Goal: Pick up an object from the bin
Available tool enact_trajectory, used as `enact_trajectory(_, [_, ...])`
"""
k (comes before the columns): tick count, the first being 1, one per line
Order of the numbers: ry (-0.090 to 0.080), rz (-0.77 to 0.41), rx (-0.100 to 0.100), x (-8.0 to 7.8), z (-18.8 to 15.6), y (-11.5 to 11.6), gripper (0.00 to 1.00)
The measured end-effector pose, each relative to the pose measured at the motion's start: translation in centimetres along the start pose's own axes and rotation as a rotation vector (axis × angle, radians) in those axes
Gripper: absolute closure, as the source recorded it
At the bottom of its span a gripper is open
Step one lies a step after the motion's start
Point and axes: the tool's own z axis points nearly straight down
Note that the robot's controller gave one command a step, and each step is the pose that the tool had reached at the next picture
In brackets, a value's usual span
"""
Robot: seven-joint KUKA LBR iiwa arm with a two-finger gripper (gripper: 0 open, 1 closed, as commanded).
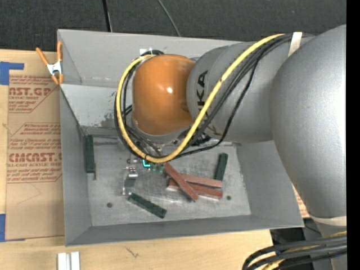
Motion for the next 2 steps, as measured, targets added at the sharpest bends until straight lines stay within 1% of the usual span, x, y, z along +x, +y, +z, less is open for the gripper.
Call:
enact_trajectory(1, [-0.008, 0.002, -0.001, -0.2, -0.4, -0.1, 0.00])
enact_trajectory(2, [-0.010, 0.059, -0.002, 3.9, 8.2, -2.8, 0.00])
